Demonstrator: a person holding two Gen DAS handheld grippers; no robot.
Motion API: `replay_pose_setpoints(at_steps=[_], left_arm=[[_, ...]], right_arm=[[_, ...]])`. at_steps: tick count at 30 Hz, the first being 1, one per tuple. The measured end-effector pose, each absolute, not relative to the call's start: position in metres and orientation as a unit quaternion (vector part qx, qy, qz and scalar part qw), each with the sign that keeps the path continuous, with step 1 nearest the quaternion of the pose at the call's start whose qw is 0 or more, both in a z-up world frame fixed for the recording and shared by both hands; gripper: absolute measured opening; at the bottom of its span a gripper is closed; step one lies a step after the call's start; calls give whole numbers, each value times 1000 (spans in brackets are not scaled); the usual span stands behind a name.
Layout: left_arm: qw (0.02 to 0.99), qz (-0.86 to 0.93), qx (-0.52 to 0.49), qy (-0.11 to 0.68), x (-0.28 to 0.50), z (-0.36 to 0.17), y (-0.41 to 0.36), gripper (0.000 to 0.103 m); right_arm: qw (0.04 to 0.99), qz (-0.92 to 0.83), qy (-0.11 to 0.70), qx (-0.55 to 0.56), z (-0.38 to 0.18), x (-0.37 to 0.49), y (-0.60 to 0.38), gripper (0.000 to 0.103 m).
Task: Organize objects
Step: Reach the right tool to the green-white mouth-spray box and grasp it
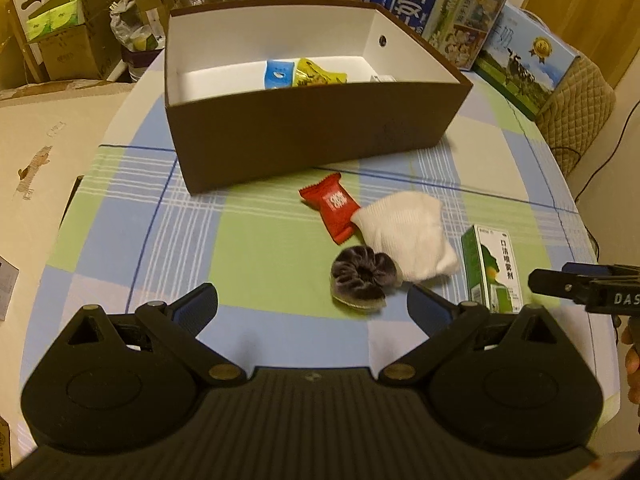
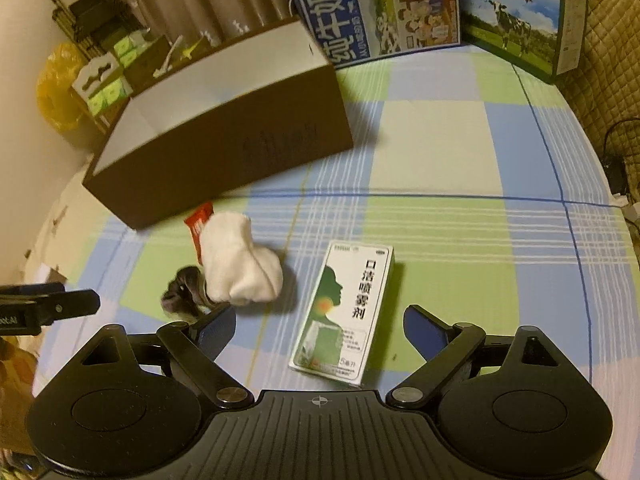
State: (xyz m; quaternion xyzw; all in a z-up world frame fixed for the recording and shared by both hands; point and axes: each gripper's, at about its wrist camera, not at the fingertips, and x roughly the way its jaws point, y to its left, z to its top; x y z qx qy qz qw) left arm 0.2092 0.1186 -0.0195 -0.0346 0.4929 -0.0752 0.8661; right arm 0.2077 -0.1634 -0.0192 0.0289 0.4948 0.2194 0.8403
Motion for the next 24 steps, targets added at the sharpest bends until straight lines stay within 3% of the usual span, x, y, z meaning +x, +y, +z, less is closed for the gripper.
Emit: replay_pose_setpoints(at_steps=[8, 20, 24], left_arm=[[861, -75, -27, 502, 207, -29, 112, 100], [856, -88, -20, 509, 213, -41, 104, 96], [854, -97, -17, 510, 216, -45, 100, 94]], right_arm=[[835, 190, 516, 5, -49, 209, -155, 76], [833, 175, 524, -10, -75, 223, -148, 70], [834, 192, 517, -12, -75, 222, -149, 56]])
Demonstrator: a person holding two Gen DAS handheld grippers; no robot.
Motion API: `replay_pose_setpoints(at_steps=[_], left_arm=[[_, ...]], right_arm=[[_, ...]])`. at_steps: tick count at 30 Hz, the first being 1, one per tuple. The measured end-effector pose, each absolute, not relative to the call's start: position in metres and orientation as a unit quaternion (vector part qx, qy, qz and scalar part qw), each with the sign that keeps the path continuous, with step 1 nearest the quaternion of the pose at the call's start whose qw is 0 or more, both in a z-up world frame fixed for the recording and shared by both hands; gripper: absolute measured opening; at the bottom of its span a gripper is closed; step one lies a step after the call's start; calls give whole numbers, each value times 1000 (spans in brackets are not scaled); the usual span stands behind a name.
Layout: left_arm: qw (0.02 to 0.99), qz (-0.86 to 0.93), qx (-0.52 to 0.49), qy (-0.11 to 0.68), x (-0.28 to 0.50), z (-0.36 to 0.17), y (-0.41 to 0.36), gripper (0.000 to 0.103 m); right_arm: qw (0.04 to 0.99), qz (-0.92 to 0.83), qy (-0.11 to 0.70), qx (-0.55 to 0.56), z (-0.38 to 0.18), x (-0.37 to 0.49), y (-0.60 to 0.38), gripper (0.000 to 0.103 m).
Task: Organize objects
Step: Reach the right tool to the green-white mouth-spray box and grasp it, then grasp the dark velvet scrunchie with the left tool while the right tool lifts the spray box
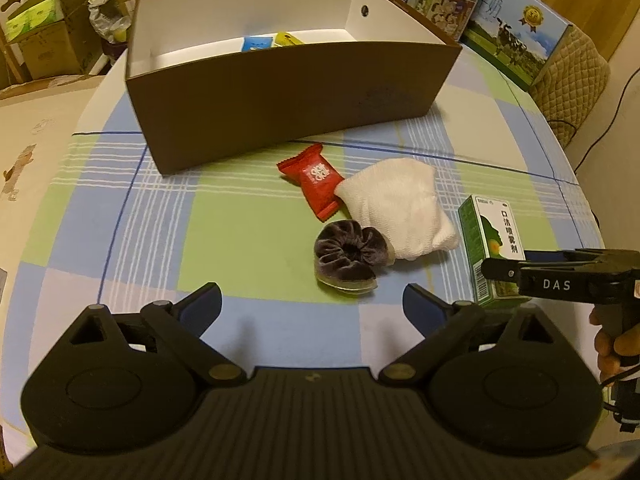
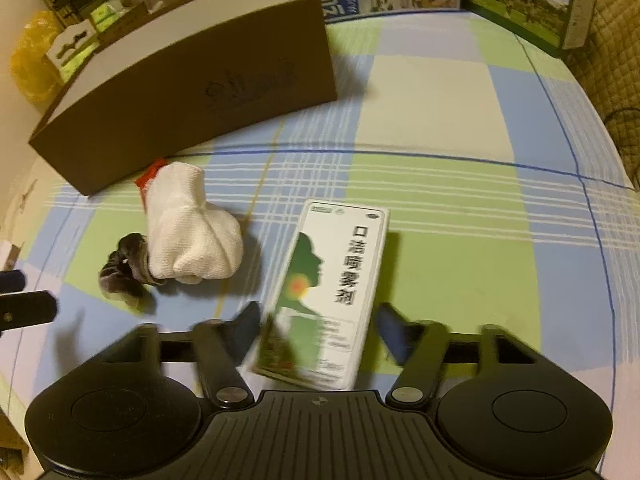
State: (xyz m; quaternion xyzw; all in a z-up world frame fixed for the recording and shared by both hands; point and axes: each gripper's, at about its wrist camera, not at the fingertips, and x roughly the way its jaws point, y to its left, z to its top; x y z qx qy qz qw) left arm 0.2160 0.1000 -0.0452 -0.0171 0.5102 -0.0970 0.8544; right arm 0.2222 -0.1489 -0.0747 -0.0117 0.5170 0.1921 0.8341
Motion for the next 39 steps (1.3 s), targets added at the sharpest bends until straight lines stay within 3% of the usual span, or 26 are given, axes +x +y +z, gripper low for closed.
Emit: replay_pose_setpoints(at_steps=[11, 21, 32, 39], left_arm=[[846, -150, 0, 512, 228, -66, 84, 73], [836, -171, 18, 521, 251, -93, 65, 66], [846, -167, 39, 505, 252, -104, 63, 29], [853, -123, 30, 506, 227, -101, 80, 22]], right_arm=[[842, 162, 515, -23, -70, 220, -183, 54], [843, 135, 520, -9, -67, 216, -212, 54], [841, 141, 523, -8, -65, 216, -220, 54], [837, 155, 524, -17, -69, 222, -220, 56]])
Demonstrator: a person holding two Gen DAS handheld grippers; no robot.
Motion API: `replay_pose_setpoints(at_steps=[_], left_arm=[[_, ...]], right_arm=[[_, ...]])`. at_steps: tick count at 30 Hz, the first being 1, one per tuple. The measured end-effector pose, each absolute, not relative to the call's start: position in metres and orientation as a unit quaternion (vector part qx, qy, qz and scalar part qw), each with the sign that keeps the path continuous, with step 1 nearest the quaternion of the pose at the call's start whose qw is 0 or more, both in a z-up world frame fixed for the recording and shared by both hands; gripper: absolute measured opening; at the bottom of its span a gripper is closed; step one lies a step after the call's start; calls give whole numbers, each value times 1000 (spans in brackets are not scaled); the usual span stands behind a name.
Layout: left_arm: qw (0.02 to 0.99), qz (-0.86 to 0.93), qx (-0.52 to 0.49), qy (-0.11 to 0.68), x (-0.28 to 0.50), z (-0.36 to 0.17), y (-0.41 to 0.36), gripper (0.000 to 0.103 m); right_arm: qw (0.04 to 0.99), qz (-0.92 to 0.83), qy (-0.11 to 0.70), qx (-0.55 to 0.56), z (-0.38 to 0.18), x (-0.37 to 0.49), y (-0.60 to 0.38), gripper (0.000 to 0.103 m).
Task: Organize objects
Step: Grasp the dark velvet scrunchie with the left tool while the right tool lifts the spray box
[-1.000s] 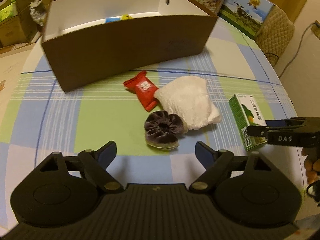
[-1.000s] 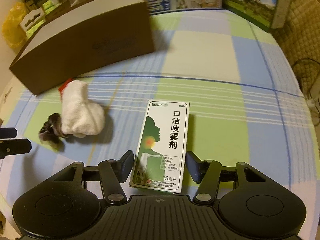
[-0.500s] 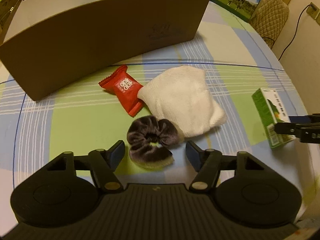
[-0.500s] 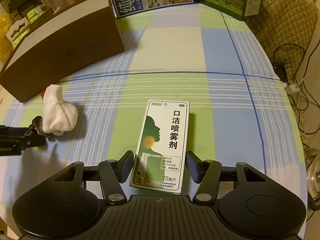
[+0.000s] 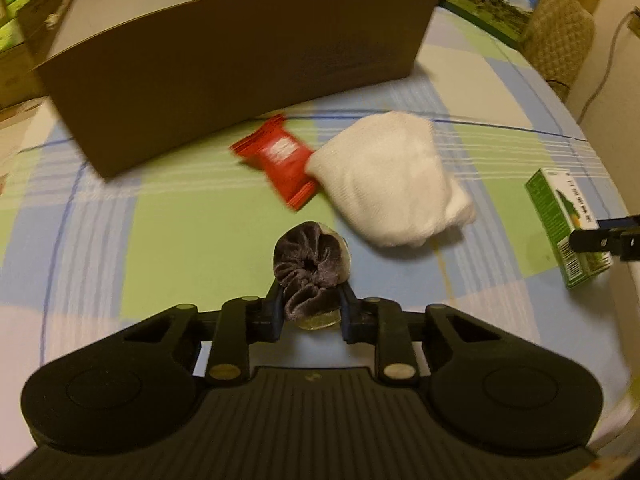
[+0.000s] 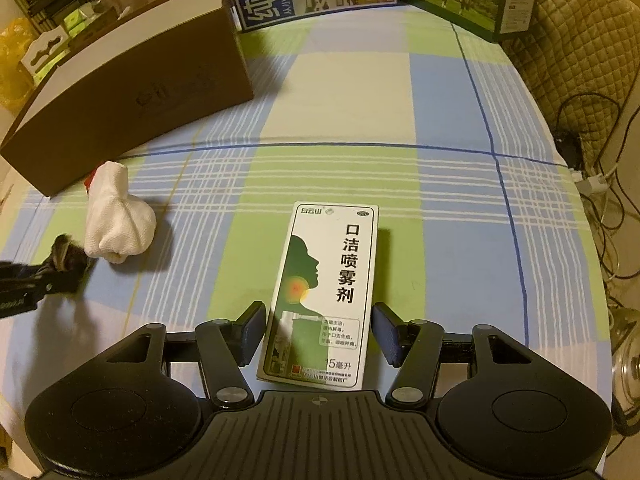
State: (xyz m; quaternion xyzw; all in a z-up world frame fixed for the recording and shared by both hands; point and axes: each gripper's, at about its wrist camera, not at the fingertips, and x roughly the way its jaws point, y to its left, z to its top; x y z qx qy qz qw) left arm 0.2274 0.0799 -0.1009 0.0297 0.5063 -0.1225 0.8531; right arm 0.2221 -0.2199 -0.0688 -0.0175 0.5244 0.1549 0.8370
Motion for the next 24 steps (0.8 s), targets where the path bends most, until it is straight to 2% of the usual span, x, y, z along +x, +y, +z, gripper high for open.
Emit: replay_pose_setpoints(at_steps=[14, 24], left_arm=[[858, 3, -20, 514, 171, -85, 118, 20], [868, 32, -46, 494, 145, -63, 111, 20]], right_arm=[[832, 181, 524, -26, -78, 245, -221, 58], [827, 223, 513, -51, -76, 243, -223, 54]])
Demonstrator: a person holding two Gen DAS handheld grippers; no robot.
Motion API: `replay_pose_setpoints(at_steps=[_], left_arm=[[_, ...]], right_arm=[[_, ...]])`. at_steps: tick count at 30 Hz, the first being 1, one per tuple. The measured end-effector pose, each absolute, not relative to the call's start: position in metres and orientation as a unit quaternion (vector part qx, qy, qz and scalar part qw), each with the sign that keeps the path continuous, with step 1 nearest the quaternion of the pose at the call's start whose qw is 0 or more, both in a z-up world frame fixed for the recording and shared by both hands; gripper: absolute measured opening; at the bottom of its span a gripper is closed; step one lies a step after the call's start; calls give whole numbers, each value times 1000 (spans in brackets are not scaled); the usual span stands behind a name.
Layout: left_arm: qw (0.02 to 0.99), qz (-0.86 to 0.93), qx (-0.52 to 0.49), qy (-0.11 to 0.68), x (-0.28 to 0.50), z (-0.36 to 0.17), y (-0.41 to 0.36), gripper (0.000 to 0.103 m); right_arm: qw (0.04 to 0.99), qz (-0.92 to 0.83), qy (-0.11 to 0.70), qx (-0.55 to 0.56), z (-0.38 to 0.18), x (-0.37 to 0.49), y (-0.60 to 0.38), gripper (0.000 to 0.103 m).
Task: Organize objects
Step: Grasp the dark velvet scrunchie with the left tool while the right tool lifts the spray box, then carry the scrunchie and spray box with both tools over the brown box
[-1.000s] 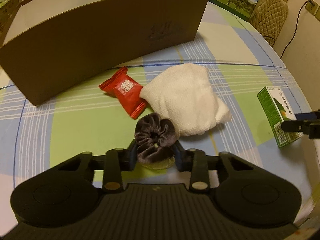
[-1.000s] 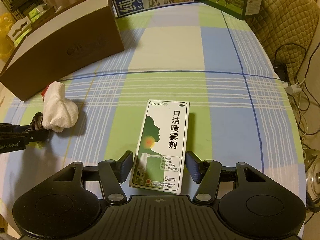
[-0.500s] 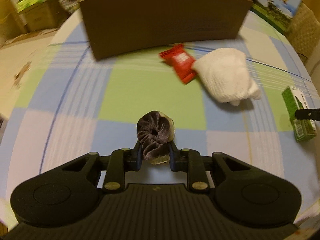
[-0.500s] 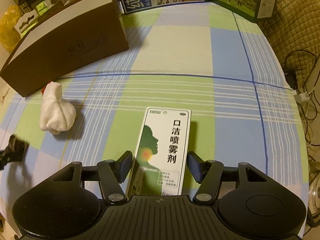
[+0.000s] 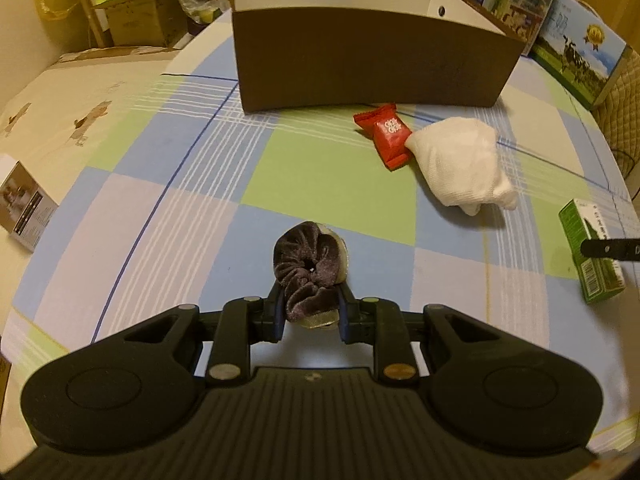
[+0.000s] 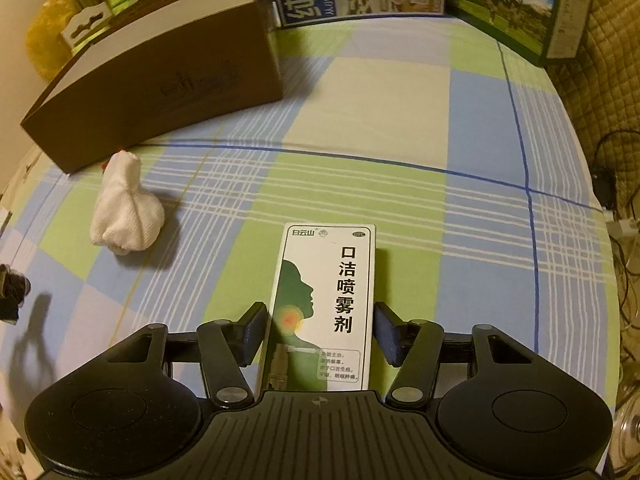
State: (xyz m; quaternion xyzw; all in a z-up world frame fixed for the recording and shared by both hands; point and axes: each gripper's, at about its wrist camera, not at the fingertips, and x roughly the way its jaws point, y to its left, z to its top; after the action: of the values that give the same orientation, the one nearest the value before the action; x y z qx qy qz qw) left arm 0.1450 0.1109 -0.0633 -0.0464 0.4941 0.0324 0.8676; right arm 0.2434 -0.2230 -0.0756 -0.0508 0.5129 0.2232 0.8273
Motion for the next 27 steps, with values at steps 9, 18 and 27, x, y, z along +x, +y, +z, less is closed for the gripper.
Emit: replay_pose_setpoints(at_steps=[9, 18, 27], left_arm=[[876, 38, -60, 477, 140, -47, 109, 20], [892, 1, -51, 448, 175, -21, 113, 20], [908, -37, -36, 417, 226, 8, 127, 20]], right_arm=[[827, 254, 498, -52, -60, 243, -221, 53], [839, 259, 477, -32, -32, 251, -204, 53], [841, 285, 460, 35, 3, 271, -174, 53]])
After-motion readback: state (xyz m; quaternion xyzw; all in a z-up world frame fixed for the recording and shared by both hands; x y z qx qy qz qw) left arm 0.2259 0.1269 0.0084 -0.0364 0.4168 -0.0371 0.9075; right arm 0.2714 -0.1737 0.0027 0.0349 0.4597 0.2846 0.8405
